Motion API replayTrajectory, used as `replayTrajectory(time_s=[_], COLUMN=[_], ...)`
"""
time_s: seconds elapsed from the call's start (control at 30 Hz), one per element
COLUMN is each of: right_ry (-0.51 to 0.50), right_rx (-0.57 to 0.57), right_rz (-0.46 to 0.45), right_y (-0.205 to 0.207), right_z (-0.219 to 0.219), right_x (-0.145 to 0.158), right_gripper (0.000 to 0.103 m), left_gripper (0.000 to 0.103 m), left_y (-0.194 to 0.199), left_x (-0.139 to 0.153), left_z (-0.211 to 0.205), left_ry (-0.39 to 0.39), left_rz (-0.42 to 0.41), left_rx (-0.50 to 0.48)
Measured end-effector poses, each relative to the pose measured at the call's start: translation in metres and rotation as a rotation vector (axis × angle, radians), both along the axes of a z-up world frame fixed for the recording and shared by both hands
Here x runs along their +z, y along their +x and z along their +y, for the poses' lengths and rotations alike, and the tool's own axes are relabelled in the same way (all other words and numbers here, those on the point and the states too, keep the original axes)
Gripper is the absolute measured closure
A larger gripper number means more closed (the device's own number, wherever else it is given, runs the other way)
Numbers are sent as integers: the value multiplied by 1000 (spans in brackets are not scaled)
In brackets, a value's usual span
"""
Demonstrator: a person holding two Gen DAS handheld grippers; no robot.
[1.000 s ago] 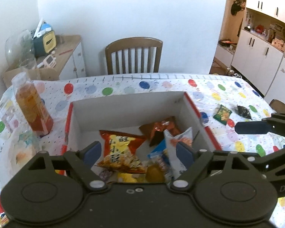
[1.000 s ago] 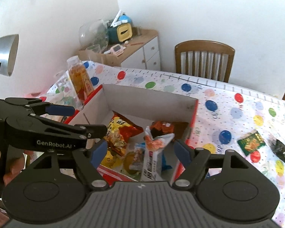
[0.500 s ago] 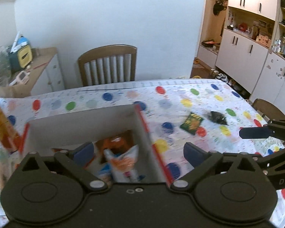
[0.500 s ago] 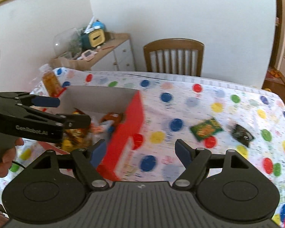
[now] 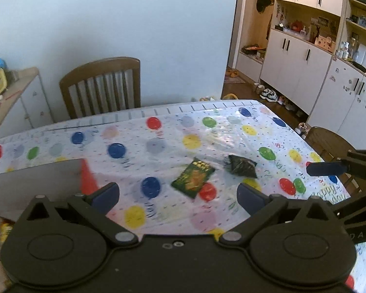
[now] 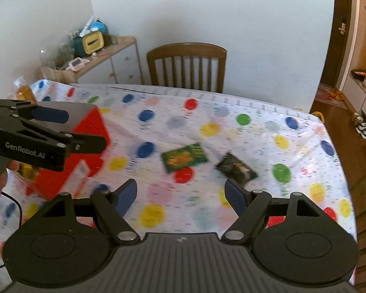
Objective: Organize snacks
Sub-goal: 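Move both tools back from the box toward the last two snacks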
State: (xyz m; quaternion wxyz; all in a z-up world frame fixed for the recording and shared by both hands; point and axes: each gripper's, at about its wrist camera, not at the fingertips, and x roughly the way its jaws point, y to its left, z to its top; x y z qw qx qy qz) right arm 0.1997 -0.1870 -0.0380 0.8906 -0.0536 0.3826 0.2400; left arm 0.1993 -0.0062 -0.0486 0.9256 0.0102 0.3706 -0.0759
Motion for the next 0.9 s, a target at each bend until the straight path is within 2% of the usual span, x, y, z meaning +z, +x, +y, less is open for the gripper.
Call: replayTrajectory(time_s=[0.2, 0.43, 0.9], right_ry=[-29, -61, -113], right_rx=[6, 42, 165], right_rz=[19, 32, 85], right_y=[34, 73, 133], right_z=[-30, -48, -38], right_x=[-16, -34, -78], right_gripper=[24, 24, 24], left_gripper=[1, 1, 6], left_y=[34, 69, 128], left_x=[-16, -39, -93], left_z=[-24, -39, -48], left_ry=[2, 38, 73], left_rz=[27, 63, 174], left_rx=[-6, -12, -26])
